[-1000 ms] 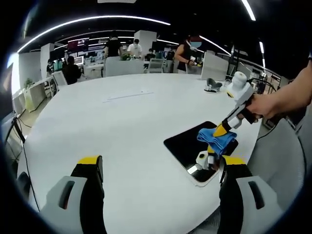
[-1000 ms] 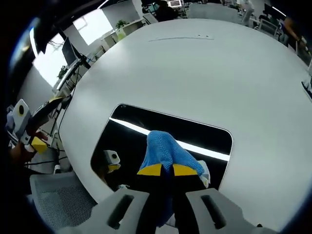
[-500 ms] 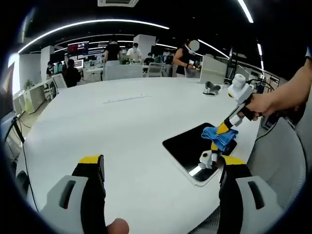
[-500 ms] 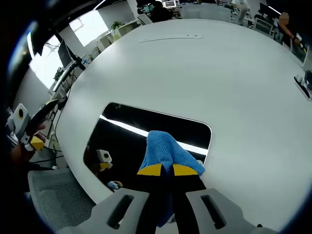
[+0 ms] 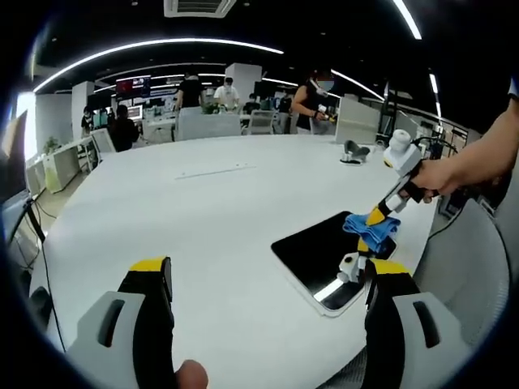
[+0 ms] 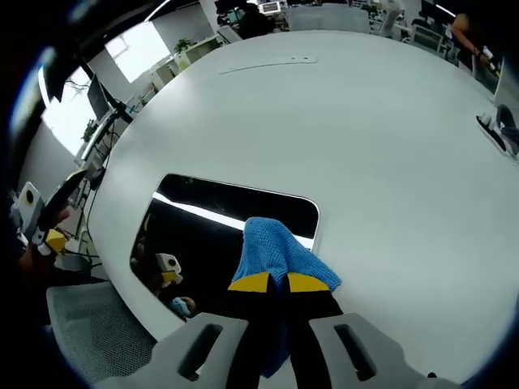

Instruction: Wipe the mirror surface with the cleaning cloth until all visible marks leave the cleaned area.

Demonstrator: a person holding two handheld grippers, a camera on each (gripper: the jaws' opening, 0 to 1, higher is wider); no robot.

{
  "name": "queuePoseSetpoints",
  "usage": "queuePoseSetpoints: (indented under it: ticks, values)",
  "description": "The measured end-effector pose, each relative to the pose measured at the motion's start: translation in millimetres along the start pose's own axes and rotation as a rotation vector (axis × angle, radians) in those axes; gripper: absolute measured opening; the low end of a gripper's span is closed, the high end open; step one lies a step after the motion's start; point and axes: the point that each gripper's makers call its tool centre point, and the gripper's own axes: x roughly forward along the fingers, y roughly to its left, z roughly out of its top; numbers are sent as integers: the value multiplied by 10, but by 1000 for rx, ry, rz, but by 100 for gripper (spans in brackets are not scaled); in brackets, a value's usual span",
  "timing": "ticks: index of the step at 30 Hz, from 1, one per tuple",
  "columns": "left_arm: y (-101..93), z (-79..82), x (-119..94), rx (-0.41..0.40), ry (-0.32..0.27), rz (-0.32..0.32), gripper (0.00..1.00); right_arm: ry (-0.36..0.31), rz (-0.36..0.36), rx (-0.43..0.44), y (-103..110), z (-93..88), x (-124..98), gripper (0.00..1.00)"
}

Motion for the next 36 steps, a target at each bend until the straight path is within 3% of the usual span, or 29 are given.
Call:
queuePoseSetpoints:
  ticks: [8, 11, 17, 24, 28, 31, 32, 34, 36]
  values:
    - [-90, -5, 0, 25, -23, -9, 93, -4, 0, 11, -59, -13, -16, 0]
    - [-85, -17, -14, 14, -25, -1, 96, -8, -4, -3, -47, -17, -14, 0]
    - [-63, -23, -60, 10, -20, 11, 99, 1, -58, -137, -34, -18, 8, 0]
    - [-16, -19, -67, 42, -14, 1, 99, -6, -32, -66, -55, -18, 0, 0]
    - [55, 46, -32, 47, -36, 5, 99, -11, -56, -89, -36, -22, 2, 0]
    - [152, 168, -22, 38, -102, 47, 99, 4, -65, -175, -42, -15, 0, 0]
    - [86, 201, -8, -20, -118, 14, 99, 3, -63, -159, -32, -20, -2, 0]
    - [50, 161, 26, 16, -70, 0, 99, -5, -59, -122, -45, -24, -3, 0]
    - [-47, 236, 30, -2, -80, -30, 99, -12, -72, -75, -51, -20, 0, 0]
